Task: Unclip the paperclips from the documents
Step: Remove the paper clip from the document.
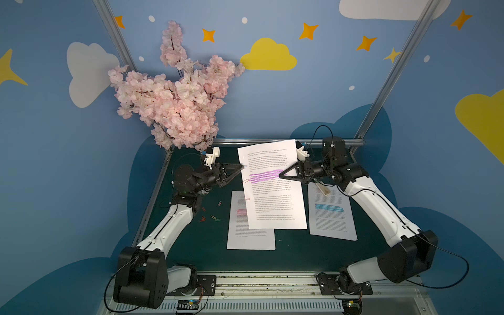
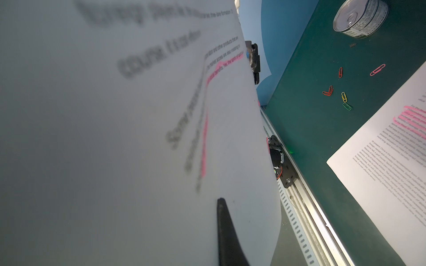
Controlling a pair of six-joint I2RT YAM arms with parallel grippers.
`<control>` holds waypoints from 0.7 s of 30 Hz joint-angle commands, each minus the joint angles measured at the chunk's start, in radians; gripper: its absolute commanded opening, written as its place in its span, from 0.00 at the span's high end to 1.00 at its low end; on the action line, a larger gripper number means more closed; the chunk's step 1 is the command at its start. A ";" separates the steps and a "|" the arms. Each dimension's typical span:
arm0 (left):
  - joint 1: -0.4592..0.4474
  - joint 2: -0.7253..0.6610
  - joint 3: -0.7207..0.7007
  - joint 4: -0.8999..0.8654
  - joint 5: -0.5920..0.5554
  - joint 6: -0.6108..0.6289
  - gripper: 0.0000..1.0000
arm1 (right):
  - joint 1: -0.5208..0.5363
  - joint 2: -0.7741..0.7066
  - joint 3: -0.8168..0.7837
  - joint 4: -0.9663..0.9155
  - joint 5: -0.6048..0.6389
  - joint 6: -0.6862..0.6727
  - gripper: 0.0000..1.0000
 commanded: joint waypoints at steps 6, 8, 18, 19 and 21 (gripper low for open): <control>-0.008 -0.015 0.032 -0.037 -0.013 0.060 0.95 | 0.009 -0.006 -0.024 0.011 -0.043 -0.005 1.00; -0.010 -0.019 0.034 -0.059 -0.016 0.075 0.97 | 0.009 -0.003 -0.023 0.011 -0.044 -0.005 1.00; -0.011 -0.029 0.036 -0.081 -0.038 0.106 0.84 | 0.011 0.001 -0.025 -0.023 -0.066 -0.031 1.00; -0.011 -0.028 0.036 -0.081 -0.037 0.106 0.84 | 0.012 0.000 -0.024 -0.023 -0.068 -0.031 1.00; -0.011 -0.028 0.036 -0.081 -0.037 0.108 0.84 | 0.014 0.002 -0.025 -0.022 -0.069 -0.030 1.00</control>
